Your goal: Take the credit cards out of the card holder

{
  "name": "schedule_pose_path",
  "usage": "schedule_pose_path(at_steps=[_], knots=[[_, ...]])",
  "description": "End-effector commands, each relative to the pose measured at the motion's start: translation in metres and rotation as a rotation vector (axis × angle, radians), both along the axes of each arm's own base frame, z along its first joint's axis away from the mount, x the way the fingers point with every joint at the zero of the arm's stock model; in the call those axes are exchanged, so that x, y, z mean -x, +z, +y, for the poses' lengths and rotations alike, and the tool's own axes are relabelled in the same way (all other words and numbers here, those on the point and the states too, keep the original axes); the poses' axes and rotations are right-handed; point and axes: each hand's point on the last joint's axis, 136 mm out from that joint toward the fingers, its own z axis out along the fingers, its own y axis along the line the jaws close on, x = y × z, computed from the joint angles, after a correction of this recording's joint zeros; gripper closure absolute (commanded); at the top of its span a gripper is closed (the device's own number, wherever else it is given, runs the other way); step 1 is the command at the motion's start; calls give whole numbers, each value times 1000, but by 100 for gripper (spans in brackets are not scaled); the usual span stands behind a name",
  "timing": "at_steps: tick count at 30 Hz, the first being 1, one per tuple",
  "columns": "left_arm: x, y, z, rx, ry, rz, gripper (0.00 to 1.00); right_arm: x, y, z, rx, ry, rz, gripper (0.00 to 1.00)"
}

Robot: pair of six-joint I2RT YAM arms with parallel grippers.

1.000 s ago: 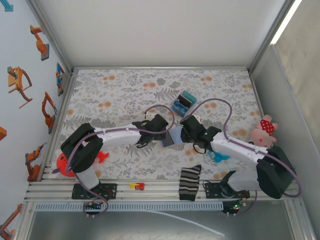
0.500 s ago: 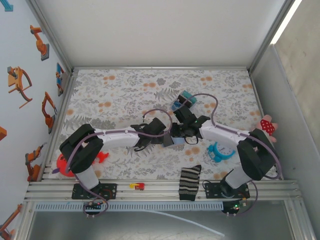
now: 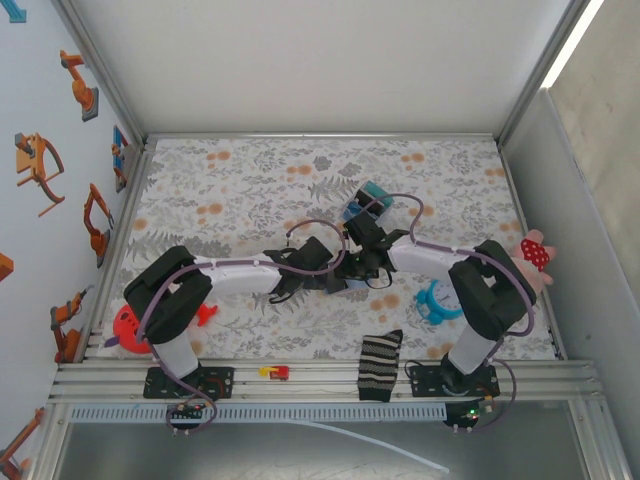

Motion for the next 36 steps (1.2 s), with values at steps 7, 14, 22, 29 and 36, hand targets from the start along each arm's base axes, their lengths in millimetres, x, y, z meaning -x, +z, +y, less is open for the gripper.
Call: schedule_pose_path(at_steps=[7, 14, 22, 29, 36], knots=[[4, -11, 12, -46, 26, 27, 3, 0, -9, -1, -18, -3, 20, 73], [4, -11, 13, -54, 28, 26, 3, 4, -15, 2, -47, -10, 49, 73], [4, -11, 17, -70, 32, 25, 3, 7, -9, 8, -109, -13, 53, 76], [5, -9, 27, -128, 45, 19, 3, 4, 9, 21, -255, -16, 28, 83], [4, -6, 31, -154, 54, 11, 3, 2, 18, 30, -403, -39, 36, 86]])
